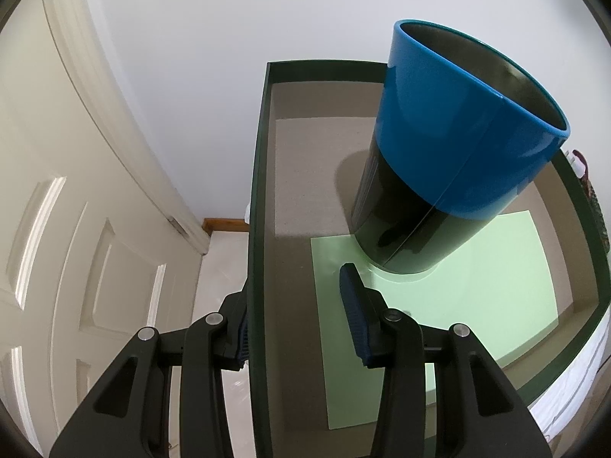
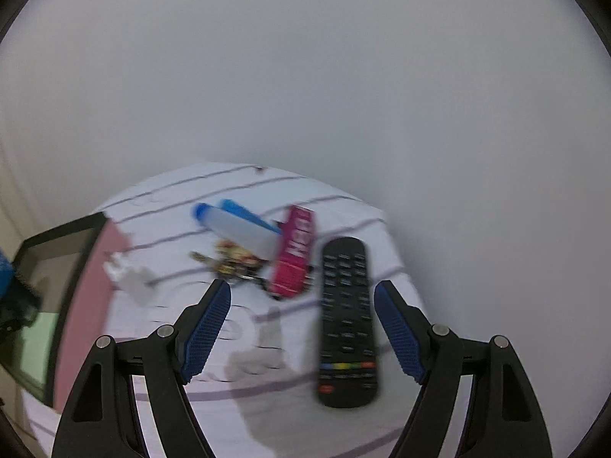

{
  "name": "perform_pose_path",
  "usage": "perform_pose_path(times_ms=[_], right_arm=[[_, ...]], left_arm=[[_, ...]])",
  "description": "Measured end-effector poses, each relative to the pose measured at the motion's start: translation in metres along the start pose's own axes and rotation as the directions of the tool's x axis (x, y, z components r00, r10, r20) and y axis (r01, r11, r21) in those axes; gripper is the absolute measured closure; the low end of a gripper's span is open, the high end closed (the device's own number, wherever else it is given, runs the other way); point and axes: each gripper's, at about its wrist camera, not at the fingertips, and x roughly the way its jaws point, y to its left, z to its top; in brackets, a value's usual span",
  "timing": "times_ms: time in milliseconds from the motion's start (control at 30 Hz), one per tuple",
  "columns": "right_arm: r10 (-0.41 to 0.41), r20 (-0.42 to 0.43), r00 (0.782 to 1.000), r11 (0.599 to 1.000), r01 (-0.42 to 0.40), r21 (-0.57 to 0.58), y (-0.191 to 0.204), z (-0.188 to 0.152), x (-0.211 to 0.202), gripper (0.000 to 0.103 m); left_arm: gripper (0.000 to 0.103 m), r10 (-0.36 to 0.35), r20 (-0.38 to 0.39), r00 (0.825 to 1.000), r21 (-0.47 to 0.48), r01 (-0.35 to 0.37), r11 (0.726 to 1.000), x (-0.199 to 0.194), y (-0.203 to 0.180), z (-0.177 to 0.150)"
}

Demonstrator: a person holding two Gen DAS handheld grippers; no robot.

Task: Organize rigid objects
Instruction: 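Move the right tool back toward the white charger plug, then close the right tool on the white charger plug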

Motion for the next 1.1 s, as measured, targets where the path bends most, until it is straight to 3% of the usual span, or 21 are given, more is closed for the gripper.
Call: perform_pose_path(times_ms=[167,300,600,933,967,1100], right_arm=[[0.038,-0.024,0.999,0.999,-0.038,0.006,-0.008,-0.003,0.01,0.024],[0.222,-0.04,0.974,0.97,-0.225,-0.098,0.028,-0.005,0.009,0.024],[0.284,-0.098,0.954,0.889,-0.3,-0.347,0.118,-0.005,0.033,0.024],[0.29,-0.156,0.944,0.841,-0.33,-0.429,0.153,-0.002,0.07,0.025],[0.283,-0.159,0.946,0.84,-0.324,-0.434,0.156,-0.003,0.073,0.026],[0.288,-0.197,0.937,0.839,-0.346,-0.42,0.161,-0.004,0.083,0.052]], left_arm=[[0.061,0.014,-0.002,1.0,0.006,-0.014,1.0,-0.002,-0.001,-0.001],[0.061,0.03,-0.003,1.0,0.011,-0.03,0.999,-0.004,-0.003,0.0],[0.061,0.033,-0.005,0.999,0.013,-0.033,0.999,-0.005,-0.008,0.002],[0.061,0.034,-0.002,0.999,0.011,-0.034,0.999,-0.006,-0.011,0.004],[0.061,0.034,-0.001,0.999,0.011,-0.034,0.999,-0.006,-0.011,0.004],[0.061,0.033,-0.001,0.999,0.011,-0.033,0.999,-0.006,-0.01,0.003]])
